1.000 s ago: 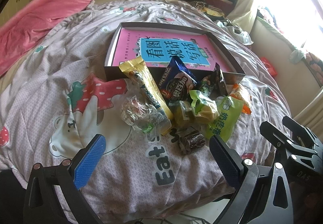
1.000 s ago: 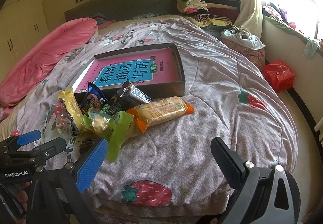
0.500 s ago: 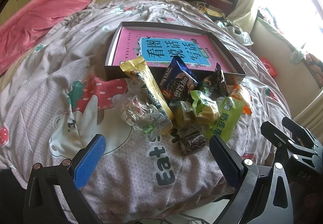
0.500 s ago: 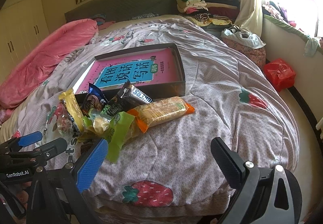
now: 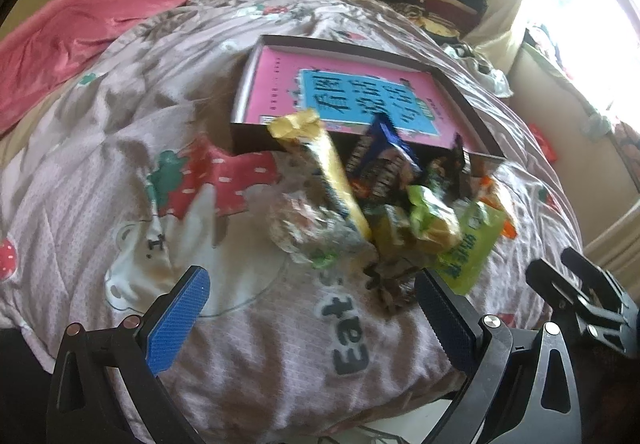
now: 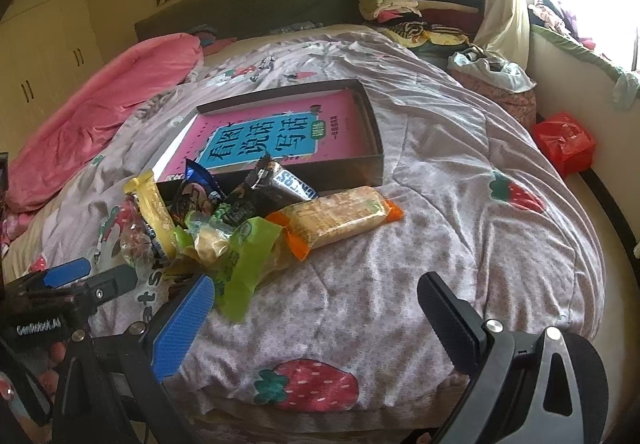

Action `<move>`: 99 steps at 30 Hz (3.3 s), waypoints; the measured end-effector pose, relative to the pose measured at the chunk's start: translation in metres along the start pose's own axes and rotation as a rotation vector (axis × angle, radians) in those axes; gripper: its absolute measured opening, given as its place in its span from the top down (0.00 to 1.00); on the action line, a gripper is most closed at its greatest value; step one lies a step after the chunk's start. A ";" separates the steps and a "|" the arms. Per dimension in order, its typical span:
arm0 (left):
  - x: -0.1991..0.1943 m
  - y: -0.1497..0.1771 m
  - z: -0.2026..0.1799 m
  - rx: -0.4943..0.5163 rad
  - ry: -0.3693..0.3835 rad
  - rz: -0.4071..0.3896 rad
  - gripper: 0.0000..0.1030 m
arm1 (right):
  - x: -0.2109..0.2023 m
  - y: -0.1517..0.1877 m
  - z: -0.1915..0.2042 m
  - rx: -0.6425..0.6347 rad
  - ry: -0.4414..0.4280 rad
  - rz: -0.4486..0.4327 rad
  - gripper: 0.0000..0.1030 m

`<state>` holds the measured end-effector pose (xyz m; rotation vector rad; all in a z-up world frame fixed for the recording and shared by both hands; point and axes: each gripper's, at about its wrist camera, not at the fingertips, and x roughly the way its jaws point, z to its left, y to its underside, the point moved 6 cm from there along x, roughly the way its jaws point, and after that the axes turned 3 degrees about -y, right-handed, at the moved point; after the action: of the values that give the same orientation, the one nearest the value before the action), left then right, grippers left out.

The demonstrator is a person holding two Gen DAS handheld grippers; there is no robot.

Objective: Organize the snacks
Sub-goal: 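Move both tools toward the snack pile beside the pink box, then grasp the clear-wrapped round pastry with the left tool while the right tool grasps the green packet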

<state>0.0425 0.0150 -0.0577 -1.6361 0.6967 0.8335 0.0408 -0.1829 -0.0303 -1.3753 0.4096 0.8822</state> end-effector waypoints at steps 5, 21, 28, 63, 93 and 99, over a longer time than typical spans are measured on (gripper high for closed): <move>0.005 -0.005 0.017 -0.055 -0.001 0.008 0.01 | 0.004 0.000 0.000 0.004 -0.008 0.009 0.01; 0.033 -0.018 0.032 -0.179 0.140 0.076 0.10 | 0.013 -0.002 0.003 0.022 -0.050 0.025 0.01; 0.041 -0.022 0.029 -0.174 0.183 0.089 0.32 | 0.025 -0.003 0.021 0.030 -0.137 0.071 0.01; 0.048 -0.024 0.023 -0.100 0.195 0.073 0.52 | 0.049 -0.015 0.062 -0.085 -0.150 0.055 0.45; 0.057 -0.024 0.015 -0.079 0.201 0.083 0.60 | 0.056 -0.014 0.098 -0.319 -0.096 -0.009 0.50; 0.057 -0.024 0.015 -0.069 0.209 0.077 0.63 | 0.065 -0.021 0.100 -0.346 -0.102 -0.026 0.58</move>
<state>0.0924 0.0339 -0.0929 -1.7850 0.8899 0.7542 0.0737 -0.0669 -0.0435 -1.6380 0.1634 1.0302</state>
